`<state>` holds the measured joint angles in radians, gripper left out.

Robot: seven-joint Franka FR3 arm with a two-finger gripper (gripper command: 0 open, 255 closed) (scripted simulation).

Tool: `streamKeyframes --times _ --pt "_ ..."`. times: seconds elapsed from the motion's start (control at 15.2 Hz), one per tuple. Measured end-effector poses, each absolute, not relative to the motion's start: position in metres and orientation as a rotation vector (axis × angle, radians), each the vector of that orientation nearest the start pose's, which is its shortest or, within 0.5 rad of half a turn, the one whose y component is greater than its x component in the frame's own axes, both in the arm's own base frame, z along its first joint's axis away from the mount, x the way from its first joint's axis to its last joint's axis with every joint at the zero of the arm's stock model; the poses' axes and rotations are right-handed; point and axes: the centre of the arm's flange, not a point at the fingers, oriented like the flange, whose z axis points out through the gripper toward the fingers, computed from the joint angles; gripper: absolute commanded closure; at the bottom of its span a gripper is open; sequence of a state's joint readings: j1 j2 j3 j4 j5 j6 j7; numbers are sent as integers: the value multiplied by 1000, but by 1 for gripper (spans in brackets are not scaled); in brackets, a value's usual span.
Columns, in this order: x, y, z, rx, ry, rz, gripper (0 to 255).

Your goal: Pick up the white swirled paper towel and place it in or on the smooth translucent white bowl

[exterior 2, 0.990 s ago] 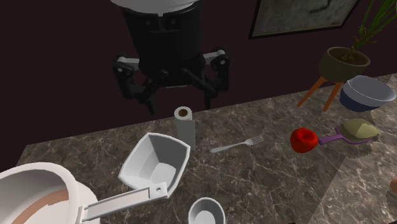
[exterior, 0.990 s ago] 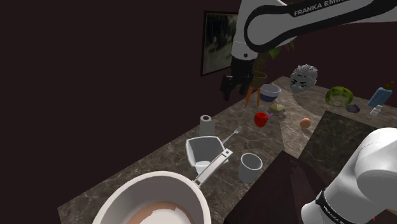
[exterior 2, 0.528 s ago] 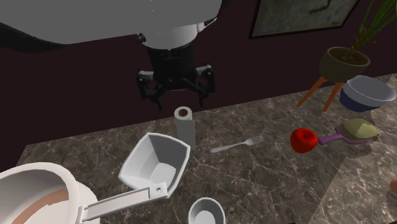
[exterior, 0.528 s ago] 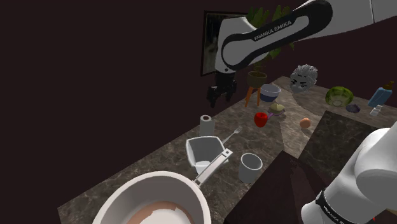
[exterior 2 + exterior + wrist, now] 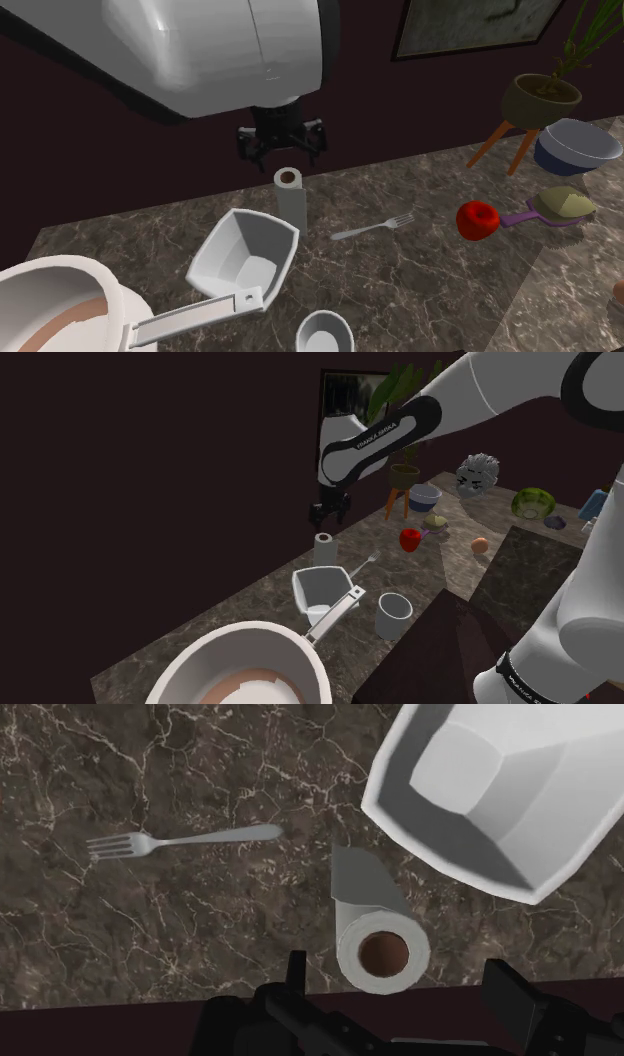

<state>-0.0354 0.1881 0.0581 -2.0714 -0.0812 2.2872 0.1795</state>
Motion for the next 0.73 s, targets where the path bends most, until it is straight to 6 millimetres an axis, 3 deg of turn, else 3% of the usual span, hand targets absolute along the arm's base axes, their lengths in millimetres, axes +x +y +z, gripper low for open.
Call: streamKeyframes --times 0.26,0.73 --pt "609 13 306 -3190 163 -46 0" --pt "614 11 268 -3190 163 -45 0"
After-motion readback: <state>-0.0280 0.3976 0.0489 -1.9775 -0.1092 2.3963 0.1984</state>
